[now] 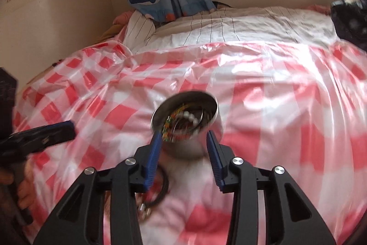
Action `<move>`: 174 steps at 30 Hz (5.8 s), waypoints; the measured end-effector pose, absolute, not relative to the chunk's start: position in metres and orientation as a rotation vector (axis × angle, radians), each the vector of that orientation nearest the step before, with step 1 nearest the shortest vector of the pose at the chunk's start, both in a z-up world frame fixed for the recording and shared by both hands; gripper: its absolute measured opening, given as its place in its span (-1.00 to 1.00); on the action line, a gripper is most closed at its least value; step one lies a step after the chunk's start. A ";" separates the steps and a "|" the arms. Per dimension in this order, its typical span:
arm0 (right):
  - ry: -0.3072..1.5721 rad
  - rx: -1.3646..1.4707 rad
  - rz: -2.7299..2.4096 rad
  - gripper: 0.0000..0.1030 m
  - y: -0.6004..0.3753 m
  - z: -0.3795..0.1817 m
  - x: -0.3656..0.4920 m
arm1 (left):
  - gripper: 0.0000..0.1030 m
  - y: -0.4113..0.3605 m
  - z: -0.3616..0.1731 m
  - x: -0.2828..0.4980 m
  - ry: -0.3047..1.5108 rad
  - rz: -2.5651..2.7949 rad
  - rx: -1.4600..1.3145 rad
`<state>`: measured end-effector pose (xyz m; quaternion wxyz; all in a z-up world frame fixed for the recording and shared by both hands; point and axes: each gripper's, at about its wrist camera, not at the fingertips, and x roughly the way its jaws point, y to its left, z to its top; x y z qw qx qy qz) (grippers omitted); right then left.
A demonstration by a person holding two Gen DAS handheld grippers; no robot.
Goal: Organize jewelry
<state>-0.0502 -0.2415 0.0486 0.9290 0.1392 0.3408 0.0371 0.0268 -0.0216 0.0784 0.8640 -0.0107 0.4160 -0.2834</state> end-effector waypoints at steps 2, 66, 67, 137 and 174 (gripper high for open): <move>0.716 0.312 0.077 -0.08 -0.239 0.041 -0.074 | 0.38 -0.025 0.074 0.023 0.884 -0.584 0.013; 0.845 0.327 0.121 -0.85 -0.222 0.028 -0.067 | -0.87 -0.007 0.084 -0.016 0.835 -0.731 -0.069; 0.835 0.339 0.117 -0.85 -0.226 0.032 -0.076 | -0.87 -0.007 0.083 -0.016 0.843 -0.752 -0.090; 0.852 0.220 0.077 -0.81 -0.210 0.000 -0.115 | -0.87 -0.026 0.037 -0.025 0.880 -0.559 0.271; 0.743 0.355 0.105 -0.83 -0.224 0.011 -0.123 | -0.87 -0.008 0.071 -0.021 0.830 -0.664 0.051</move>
